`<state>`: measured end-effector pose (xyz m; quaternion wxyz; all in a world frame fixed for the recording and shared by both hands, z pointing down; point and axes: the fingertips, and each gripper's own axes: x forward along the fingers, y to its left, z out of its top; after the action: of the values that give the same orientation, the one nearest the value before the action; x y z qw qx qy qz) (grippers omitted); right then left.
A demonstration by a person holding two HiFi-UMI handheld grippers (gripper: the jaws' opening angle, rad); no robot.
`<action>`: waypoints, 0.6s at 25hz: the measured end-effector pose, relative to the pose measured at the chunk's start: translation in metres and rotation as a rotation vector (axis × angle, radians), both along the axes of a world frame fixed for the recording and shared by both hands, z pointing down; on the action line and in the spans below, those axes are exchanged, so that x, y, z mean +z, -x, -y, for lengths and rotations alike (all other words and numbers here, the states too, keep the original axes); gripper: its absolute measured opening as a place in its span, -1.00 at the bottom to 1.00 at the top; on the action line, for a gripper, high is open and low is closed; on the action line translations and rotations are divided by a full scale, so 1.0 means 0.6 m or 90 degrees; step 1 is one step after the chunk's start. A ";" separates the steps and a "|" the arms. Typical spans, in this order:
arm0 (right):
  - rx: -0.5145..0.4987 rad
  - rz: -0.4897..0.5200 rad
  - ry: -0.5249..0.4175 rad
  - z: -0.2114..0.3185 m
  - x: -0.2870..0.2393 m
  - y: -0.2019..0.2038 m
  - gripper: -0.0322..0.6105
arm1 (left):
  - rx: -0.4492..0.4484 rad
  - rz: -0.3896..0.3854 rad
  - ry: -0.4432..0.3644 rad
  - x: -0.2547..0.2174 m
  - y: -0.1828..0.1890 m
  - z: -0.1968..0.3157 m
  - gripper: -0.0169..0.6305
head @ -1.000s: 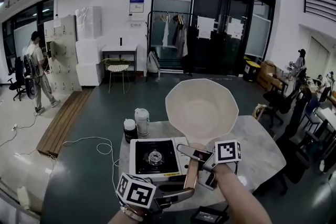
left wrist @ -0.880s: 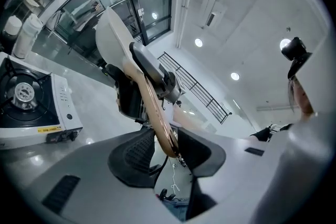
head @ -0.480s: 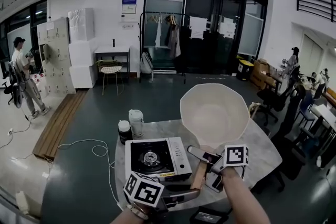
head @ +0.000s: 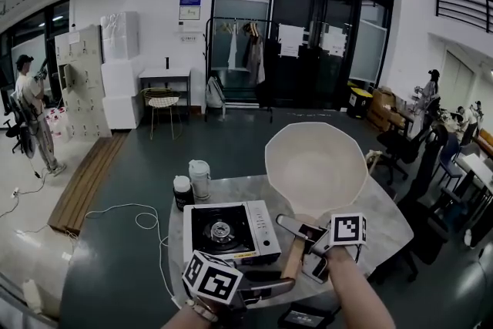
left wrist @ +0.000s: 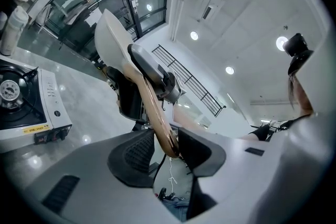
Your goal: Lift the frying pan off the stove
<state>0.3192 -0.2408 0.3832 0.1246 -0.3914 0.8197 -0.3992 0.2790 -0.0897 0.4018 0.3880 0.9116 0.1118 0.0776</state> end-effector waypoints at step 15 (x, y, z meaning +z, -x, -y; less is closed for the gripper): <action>0.013 0.005 0.007 0.003 -0.002 -0.004 0.08 | 0.009 -0.002 -0.013 -0.003 -0.002 0.006 -0.47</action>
<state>0.3217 -0.2424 0.3817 0.1296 -0.3991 0.8127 -0.4042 0.2800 -0.0932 0.3998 0.3780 0.9147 0.1183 0.0802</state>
